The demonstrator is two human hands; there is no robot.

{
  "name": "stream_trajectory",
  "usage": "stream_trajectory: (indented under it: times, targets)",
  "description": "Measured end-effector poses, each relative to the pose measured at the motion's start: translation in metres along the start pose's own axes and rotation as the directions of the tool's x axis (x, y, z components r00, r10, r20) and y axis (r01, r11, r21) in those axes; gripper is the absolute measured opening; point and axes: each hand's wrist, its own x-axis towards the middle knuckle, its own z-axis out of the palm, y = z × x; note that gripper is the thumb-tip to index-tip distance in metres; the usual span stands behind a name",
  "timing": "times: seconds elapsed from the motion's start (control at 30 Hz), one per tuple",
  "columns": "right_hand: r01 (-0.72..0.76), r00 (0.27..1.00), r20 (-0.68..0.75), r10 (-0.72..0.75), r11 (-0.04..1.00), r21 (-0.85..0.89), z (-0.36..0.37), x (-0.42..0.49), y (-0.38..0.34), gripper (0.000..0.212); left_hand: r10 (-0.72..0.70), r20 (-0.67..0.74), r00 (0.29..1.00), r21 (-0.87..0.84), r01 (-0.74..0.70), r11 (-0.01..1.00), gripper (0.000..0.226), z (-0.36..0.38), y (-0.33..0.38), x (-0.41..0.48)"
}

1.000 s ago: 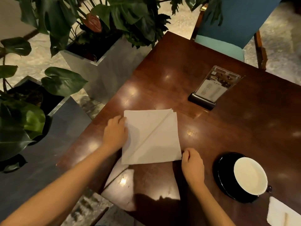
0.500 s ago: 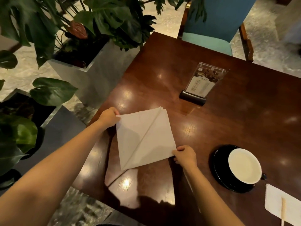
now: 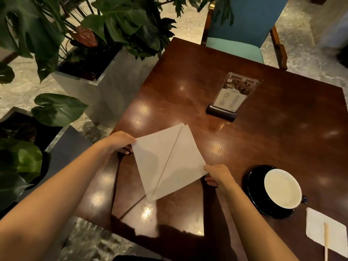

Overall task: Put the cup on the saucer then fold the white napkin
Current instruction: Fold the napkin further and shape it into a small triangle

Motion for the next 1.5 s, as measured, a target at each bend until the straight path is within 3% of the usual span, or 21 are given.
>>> stream_trajectory:
  times: [0.17,0.33,0.43,0.57,0.73,0.87,0.97,1.13,1.23,1.3,1.37,1.43,1.5]
  targets:
    - [0.075,0.997,-0.012,-0.074,0.993,0.089,-0.004,-0.004,0.003,0.011,0.034,-0.015,0.999,-0.007,-0.034,0.999,0.016,0.001,-0.002,-0.001]
    - [0.126,0.992,-0.051,-0.116,0.949,0.289,-0.008,-0.005,0.004,0.009,0.093,-0.079,0.993,-0.080,-0.099,0.992,0.016,0.000,-0.008,-0.001]
    - [0.105,0.994,-0.019,-0.107,0.900,0.423,-0.014,-0.005,0.000,0.002,0.117,-0.061,0.991,-0.192,-0.127,0.973,0.015,-0.003,-0.009,-0.008]
    - [0.063,0.992,0.051,-0.119,0.785,0.616,-0.025,-0.007,-0.012,0.009,0.155,-0.042,0.987,-0.358,-0.159,0.920,0.017,-0.011,-0.009,-0.019]
    - [0.127,0.973,0.044,-0.225,0.690,0.713,-0.038,-0.014,-0.031,0.012,0.272,-0.116,0.955,-0.485,-0.294,0.824,0.031,-0.024,-0.003,-0.031]
    - [0.250,0.939,0.028,-0.343,0.736,0.629,-0.044,-0.027,-0.043,0.010,0.319,-0.138,0.938,-0.494,-0.344,0.799,0.025,-0.028,0.002,-0.043]
    - [0.425,0.884,-0.013,-0.467,0.791,0.441,-0.049,-0.032,-0.048,0.012,0.372,-0.171,0.912,-0.411,-0.409,0.815,0.029,-0.028,0.004,-0.050]
    - [0.673,0.737,-0.080,-0.671,0.739,0.002,-0.058,-0.033,-0.052,0.024,0.603,-0.281,0.746,0.087,-0.606,0.790,0.041,-0.034,0.009,-0.062]
    - [0.733,0.670,-0.100,-0.736,0.677,-0.070,-0.066,-0.033,-0.052,0.014,0.678,-0.256,0.689,0.312,-0.605,0.733,0.046,-0.039,0.017,-0.075]
    - [0.707,0.705,-0.067,-0.707,0.707,-0.023,-0.074,-0.033,-0.052,0.011,0.690,-0.236,0.684,0.366,-0.596,0.715,0.040,-0.045,0.023,-0.089]
    - [0.617,0.776,0.046,-0.629,0.773,0.150,-0.082,-0.038,-0.052,0.008,0.686,-0.187,0.703,0.317,-0.618,0.720,0.026,-0.049,0.026,-0.104]
    - [0.415,0.815,0.224,-0.535,0.807,0.419,-0.086,-0.043,-0.053,0.006,0.618,-0.134,0.775,0.110,-0.608,0.786,0.011,-0.052,0.027,-0.117]
    - [0.245,0.833,0.324,-0.449,0.824,0.511,-0.086,-0.043,-0.053,0.008,0.494,-0.078,0.866,-0.163,-0.499,0.851,0.012,-0.049,0.024,-0.122]
